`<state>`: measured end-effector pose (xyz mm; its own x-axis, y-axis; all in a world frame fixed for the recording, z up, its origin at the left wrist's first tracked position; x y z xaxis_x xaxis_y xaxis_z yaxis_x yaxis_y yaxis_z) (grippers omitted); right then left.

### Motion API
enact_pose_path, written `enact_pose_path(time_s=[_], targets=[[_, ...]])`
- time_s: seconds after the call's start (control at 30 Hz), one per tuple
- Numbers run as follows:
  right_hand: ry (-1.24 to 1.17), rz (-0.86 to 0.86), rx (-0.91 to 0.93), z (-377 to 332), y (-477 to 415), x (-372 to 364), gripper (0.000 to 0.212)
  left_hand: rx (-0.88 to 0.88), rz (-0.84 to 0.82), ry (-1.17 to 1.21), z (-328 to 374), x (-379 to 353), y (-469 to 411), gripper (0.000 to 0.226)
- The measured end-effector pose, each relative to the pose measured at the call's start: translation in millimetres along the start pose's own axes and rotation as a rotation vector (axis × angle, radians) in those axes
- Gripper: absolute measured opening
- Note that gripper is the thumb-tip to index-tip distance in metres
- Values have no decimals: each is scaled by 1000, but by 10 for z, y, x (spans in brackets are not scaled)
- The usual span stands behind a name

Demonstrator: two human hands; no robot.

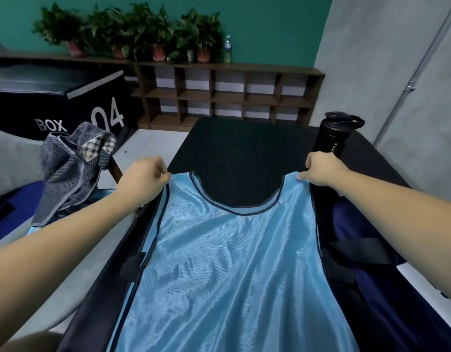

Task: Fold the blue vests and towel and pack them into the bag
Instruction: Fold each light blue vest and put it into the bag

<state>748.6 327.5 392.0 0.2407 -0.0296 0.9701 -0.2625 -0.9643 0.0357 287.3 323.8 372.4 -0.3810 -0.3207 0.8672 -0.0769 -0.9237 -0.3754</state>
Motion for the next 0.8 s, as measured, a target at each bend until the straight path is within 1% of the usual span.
enact_pose_path(time_s=[0.07, 0.13, 0.2, 0.23, 0.3, 0.37, 0.47, 0.53, 0.67, 0.73, 0.8], targets=[[-95, -102, -53, 69, -10, -123, 28, 88, -119, 30, -102, -109, 18, 27], [-216, -172, -117, 136, -40, -242, 25, 179, -193, 38, -207, -202, 12, 41], [-294, -197, -156, 178, -44, -302, 23, 244, -261, 29, -268, -296, -12, 59], [-297, -193, -170, 195, -38, -295, 22, 278, -287, 30, -290, -336, -26, 62], [-246, -165, -204, 249, -27, -254, 24, 350, -316, 66, -316, -383, -53, 60], [-227, -179, -245, 321, -29, -271, 28, 402, -331, 108, -321, -407, -80, 58], [-321, -230, -288, 397, -63, -373, 22, 465, -299, 223, -345, -441, -118, 45], [-375, -224, -286, 419, -100, -401, 16, 507, -252, 309, -382, -436, -140, 39], [-451, -208, -286, 435, -156, -403, 9, 514, -165, 353, -383, -343, -203, 25], [-461, -247, -295, 427, -134, -439, 12, 513, -128, 365, -389, -305, -223, 23], [-444, -257, -273, 405, -118, -454, 14, 524, -125, 380, -424, -321, -222, 25]])
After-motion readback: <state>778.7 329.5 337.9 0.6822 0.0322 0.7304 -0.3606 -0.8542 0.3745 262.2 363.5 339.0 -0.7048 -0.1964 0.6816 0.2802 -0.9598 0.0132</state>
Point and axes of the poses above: each hand's wrist, its own y-axis away from the middle knuckle, its own x-axis out of the back of the hand, z = x × y, the point moved 7 cm from there along -y, towards the middle knuckle, and after that the axes turned 3 degrees about -y, right-handed, at the moved point
